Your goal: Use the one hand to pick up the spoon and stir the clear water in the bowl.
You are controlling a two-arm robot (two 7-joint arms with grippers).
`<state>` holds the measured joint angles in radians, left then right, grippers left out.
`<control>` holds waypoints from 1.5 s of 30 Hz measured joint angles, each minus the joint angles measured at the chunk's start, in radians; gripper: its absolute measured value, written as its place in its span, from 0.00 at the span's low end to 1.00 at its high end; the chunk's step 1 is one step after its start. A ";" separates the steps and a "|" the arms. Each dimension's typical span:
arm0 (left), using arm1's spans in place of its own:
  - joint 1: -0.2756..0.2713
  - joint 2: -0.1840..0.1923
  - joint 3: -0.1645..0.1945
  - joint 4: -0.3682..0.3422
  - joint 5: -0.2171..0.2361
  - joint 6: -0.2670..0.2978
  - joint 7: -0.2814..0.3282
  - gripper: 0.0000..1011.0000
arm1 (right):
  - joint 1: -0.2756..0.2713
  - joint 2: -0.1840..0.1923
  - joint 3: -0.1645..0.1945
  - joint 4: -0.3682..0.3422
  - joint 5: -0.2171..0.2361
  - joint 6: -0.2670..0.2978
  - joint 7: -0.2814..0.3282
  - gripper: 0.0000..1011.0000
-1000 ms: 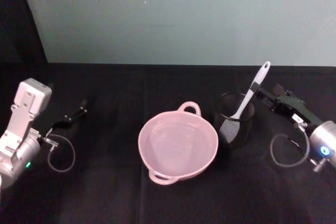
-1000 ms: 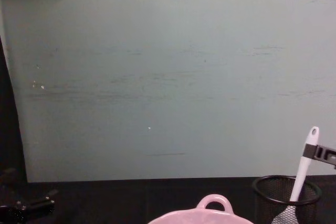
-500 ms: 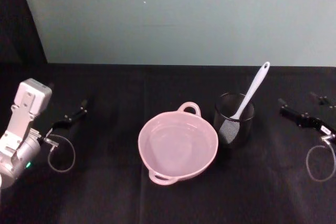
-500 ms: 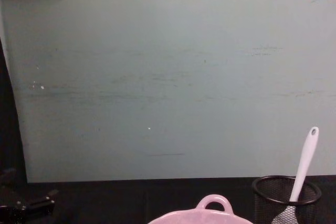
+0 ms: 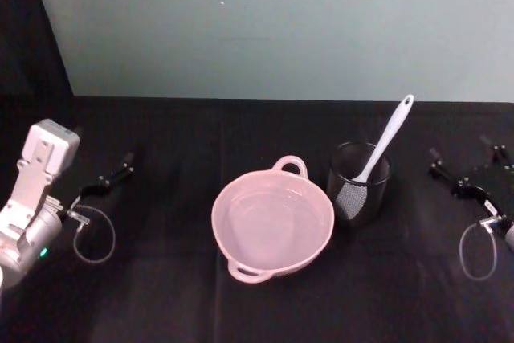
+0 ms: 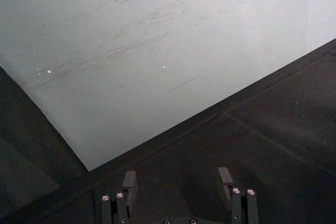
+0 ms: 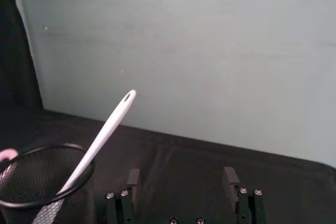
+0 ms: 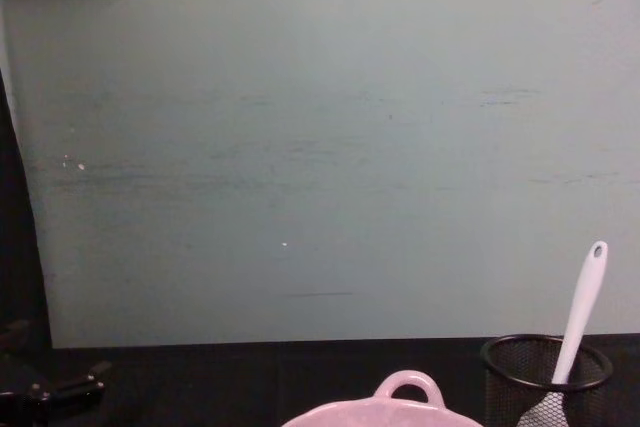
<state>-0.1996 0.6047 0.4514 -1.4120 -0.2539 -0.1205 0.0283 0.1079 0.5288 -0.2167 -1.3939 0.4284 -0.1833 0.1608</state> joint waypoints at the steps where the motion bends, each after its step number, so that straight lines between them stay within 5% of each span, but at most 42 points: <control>1: 0.000 0.000 0.000 0.000 0.000 0.000 0.000 0.99 | 0.004 -0.004 -0.003 0.004 -0.005 0.013 0.001 0.99; 7: 0.000 0.000 0.000 0.000 0.000 0.000 0.000 0.99 | 0.010 -0.011 -0.003 0.006 -0.024 0.060 -0.001 0.99; 10: 0.000 0.000 0.000 0.000 0.000 0.000 0.000 0.99 | 0.018 0.019 -0.029 -0.039 -0.097 0.146 -0.033 0.99; 45: 0.000 0.000 0.000 0.000 0.000 0.000 0.000 0.99 | 0.014 0.002 -0.015 -0.014 -0.056 0.101 -0.016 0.99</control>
<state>-0.1995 0.6047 0.4514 -1.4120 -0.2539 -0.1205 0.0283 0.1218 0.5306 -0.2315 -1.4075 0.3727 -0.0825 0.1444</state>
